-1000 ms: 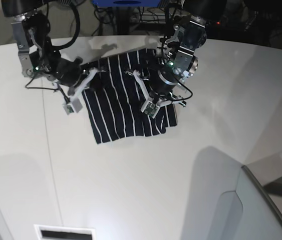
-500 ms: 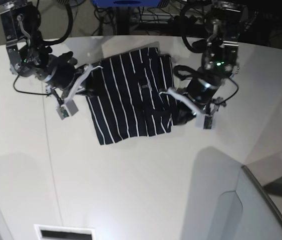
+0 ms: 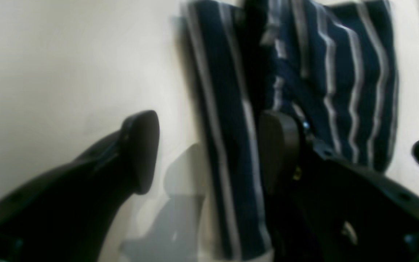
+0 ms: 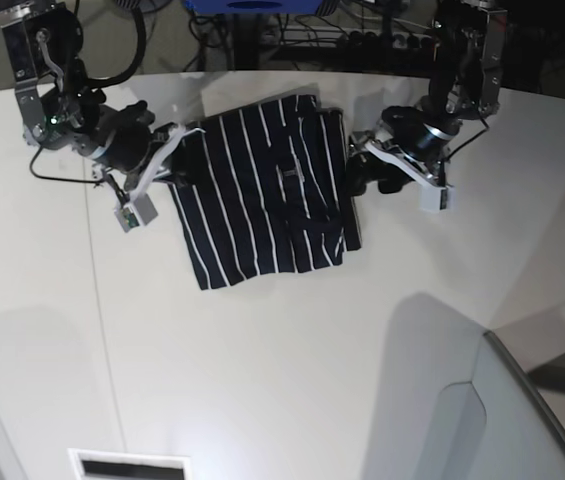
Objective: Layout the t-shirt on the table in an organized manner, then fold the t-shirt properly
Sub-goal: 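Grasp the shirt edges with both grippers and straighten the stack, then fold the shirt end over with the left gripper and press it flat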
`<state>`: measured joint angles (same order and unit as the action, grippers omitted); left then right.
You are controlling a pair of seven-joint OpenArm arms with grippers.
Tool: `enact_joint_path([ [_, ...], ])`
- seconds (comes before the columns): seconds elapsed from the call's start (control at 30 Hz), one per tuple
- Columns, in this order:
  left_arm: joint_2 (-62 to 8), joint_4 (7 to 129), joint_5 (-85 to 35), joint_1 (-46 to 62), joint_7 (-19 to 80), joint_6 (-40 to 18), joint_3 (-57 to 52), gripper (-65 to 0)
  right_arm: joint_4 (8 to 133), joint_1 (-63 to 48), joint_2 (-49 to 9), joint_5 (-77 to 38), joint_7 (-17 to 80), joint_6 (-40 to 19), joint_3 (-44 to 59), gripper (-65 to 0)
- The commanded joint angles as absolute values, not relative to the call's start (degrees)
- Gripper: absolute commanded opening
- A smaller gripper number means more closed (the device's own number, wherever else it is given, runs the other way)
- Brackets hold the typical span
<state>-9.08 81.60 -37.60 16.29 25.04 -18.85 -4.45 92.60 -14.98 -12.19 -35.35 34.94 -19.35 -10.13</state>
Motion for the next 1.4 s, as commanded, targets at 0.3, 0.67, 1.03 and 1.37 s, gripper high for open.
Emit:
enact_joint_path([
  [0.3,-8.4,73.71,-38.2,13.58,24.13,-21.14,0.04,-22.9,93.49,-14.64,-12.97,-35.91,33.8,-20.0,-10.33,-65.0],
  [0.67,-8.4,64.92,-37.14,7.16,24.04,-20.97,6.11,-41.1,93.49,-14.64,-13.23,-36.0,33.71,-20.0,-10.42,-65.0],
  [1.03,-11.12,67.03,-15.6,-0.48,33.54,-21.23,9.8,-65.0,93.41,-14.64,-14.46,-36.0,33.63,-20.0,-10.07,-65.0],
  [1.37,-18.33,67.47,12.7,-11.47,33.71,-21.32,32.92,-65.0,93.41,-14.64,-13.85,-36.18,33.71,-19.91,-4.26,-65.0],
])
